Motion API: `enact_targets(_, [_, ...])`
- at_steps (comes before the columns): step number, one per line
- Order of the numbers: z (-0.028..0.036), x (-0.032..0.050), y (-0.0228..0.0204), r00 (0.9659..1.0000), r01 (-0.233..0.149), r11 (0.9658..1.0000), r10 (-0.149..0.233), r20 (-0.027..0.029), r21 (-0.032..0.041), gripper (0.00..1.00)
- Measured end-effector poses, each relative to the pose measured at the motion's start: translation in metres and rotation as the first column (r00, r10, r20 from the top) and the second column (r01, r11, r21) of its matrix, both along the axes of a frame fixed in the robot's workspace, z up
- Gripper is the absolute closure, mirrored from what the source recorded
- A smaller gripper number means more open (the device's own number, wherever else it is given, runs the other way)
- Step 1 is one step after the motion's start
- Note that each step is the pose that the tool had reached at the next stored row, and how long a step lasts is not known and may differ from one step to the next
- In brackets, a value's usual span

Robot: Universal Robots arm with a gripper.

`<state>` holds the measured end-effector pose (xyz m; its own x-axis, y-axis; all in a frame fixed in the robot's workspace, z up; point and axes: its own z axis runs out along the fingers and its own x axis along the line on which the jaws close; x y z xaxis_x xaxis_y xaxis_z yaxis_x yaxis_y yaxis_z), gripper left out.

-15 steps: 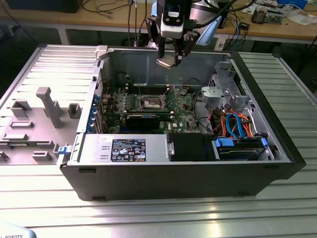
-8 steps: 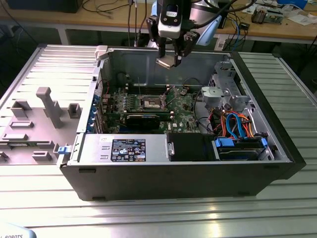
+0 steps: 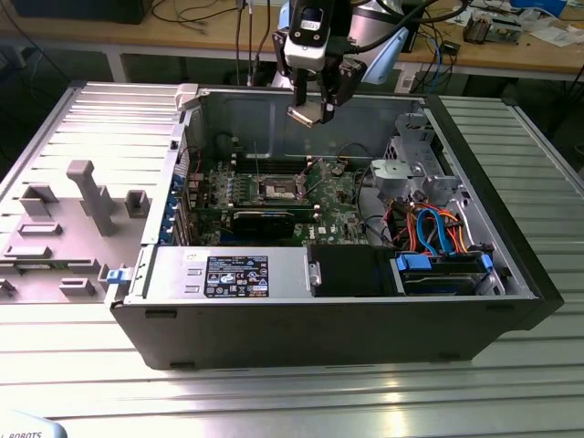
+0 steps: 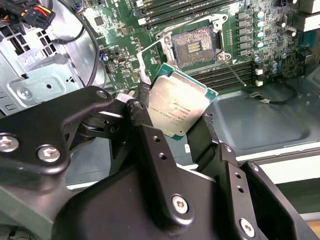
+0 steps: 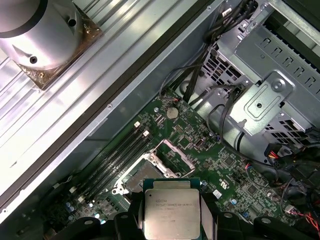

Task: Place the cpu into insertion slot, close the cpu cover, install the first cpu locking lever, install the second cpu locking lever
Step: 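Place the cpu into insertion slot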

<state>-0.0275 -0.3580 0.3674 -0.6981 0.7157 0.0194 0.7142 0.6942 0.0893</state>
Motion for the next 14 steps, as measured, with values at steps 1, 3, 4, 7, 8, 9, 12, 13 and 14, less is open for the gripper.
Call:
enact_targets(1, [0.0000,0.0000,0.0000,1.0000,0.000,1.0000,0.000,0.0000,0.0000,0.46])
enact_targets(3, [0.0000,0.0000,0.0000,1.0000,0.000,1.0000,0.000,0.0000,0.0000,0.46])
enact_targets(4, [0.0000,0.0000,0.0000,1.0000,0.000,1.0000,0.000,0.0000,0.0001,0.46])
enact_targets(7, [0.0000,0.0000,0.0000,1.0000,0.000,1.0000,0.000,0.0000,0.0000,0.46])
enact_targets(8, [0.0000,0.0000,0.0000,1.0000,0.001,1.0000,-0.001,0.0000,0.0000,0.46])
enact_targets(9, [0.0000,0.0000,0.0000,1.0000,0.001,1.0000,-0.001,0.0001,0.0000,0.46])
enact_targets(12, [0.0000,0.0000,0.0000,1.0000,0.008,1.0000,-0.008,0.0000,0.0000,0.46])
enact_targets(13, [0.0000,0.0000,0.0000,0.9999,0.014,0.9999,-0.014,0.0000,0.0000,0.46])
enact_targets(14, [0.0000,0.0000,0.0000,0.9998,0.021,0.9998,-0.021,0.0000,0.0000,0.46])
